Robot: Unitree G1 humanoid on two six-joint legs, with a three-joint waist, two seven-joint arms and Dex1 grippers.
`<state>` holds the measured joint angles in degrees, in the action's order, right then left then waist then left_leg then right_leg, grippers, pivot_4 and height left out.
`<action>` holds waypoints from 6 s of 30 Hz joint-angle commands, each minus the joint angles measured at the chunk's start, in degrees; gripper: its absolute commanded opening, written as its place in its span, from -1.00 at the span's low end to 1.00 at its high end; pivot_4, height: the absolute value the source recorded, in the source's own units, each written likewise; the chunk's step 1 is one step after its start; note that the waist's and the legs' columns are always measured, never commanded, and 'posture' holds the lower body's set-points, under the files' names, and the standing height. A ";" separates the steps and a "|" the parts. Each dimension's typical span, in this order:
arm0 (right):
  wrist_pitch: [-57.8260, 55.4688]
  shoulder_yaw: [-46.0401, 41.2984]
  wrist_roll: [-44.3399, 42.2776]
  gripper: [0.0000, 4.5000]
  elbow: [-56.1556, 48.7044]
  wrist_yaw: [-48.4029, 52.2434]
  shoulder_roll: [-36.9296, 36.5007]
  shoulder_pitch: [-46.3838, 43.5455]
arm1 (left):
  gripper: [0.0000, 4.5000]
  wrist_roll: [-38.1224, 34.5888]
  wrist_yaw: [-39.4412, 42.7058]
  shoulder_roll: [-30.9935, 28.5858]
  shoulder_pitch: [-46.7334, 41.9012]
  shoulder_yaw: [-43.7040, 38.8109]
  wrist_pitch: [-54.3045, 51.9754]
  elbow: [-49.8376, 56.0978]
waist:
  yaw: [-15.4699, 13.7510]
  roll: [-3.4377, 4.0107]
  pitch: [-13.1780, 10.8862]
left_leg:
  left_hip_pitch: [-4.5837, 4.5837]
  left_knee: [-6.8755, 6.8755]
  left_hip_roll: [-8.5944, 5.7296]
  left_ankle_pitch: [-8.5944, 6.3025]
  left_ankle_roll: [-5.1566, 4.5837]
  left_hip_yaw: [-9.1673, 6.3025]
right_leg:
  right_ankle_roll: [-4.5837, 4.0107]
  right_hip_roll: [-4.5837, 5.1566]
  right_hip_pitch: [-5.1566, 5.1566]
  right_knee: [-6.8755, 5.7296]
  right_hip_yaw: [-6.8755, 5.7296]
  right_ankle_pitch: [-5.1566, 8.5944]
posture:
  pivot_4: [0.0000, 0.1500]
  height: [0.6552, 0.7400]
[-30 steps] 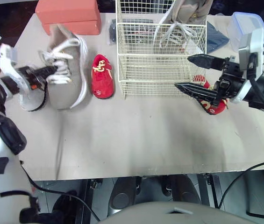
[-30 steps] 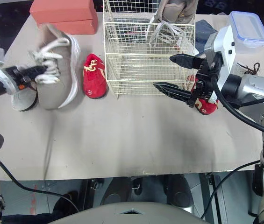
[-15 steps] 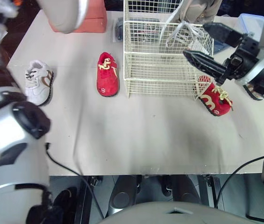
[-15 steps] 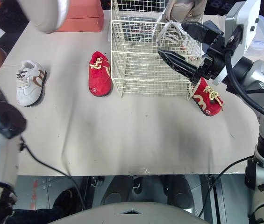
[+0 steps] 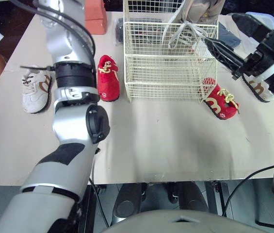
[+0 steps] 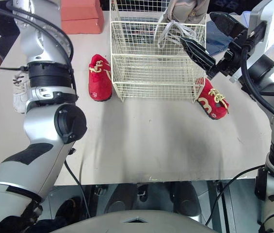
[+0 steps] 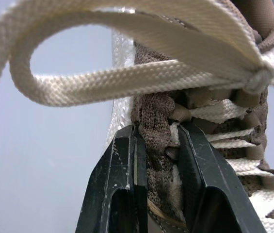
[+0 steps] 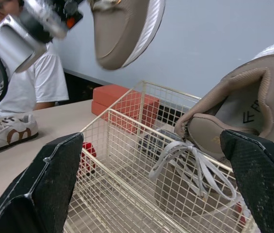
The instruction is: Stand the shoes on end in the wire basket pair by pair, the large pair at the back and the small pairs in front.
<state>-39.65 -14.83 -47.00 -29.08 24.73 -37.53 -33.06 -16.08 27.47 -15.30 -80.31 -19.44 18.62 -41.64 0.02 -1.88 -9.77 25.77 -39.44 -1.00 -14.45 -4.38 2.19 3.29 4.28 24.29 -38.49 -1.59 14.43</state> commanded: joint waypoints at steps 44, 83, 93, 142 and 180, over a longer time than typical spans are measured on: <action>0.92 -3.69 -3.23 1.00 -5.82 -6.35 -0.47 3.18 | -0.75 14.38 -17.00 8.39 -3.87 6.19 16.14 -33.49 | -0.70 0.04 0.02 | 0.00 -0.02 -0.02 0.01 -0.02 -0.01 | 0.02 -0.05 -0.05 0.18 -0.07 0.00 | 1.00 1.00; 0.71 -9.04 -4.67 1.00 -6.07 -4.57 -2.77 12.53 | 0.98 -5.72 7.85 -2.98 34.65 12.11 -36.43 36.03 | 0.07 0.23 0.14 | -0.15 -0.13 0.06 0.04 0.03 -0.10 | 0.01 -0.06 -0.19 -0.01 0.02 0.00 | 1.00 1.00; 0.94 -13.41 -1.24 1.00 -2.40 6.52 -5.84 36.84 | 0.98 -30.49 35.87 -27.31 38.05 13.48 -66.21 55.97 | -0.58 0.37 0.10 | -0.44 -0.04 0.08 0.03 0.04 -0.27 | 0.00 -0.15 -0.68 0.34 -0.01 0.01 | 1.00 1.00; 28.17 -20.85 12.44 -0.99 -3.78 41.73 -30.09 29.76 | 1.00 -25.66 55.37 -32.51 18.18 22.48 -64.74 42.12 | -0.67 0.97 -0.02 | -1.07 0.11 0.15 -0.02 -0.03 -0.08 | 0.01 -0.25 -1.18 0.51 0.19 0.03 | 1.00 1.00; 15.63 2.26 5.82 0.34 -5.40 37.50 -24.35 12.65 | -0.72 -15.56 55.56 -17.28 17.84 31.54 -63.27 36.69 | -1.14 0.93 -0.19 | -0.87 0.10 0.15 -0.02 -0.03 -0.17 | 0.00 0.16 -1.04 0.52 0.22 0.03 | 1.00 1.00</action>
<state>-15.02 -8.43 -34.79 -33.07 65.12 -60.84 -22.88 -27.95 84.80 -33.19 -61.96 17.76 -44.61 -5.47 -1.11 -0.95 -9.96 24.91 -39.35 -0.86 -14.47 -4.41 1.92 3.29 4.53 23.19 -37.96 -1.48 14.46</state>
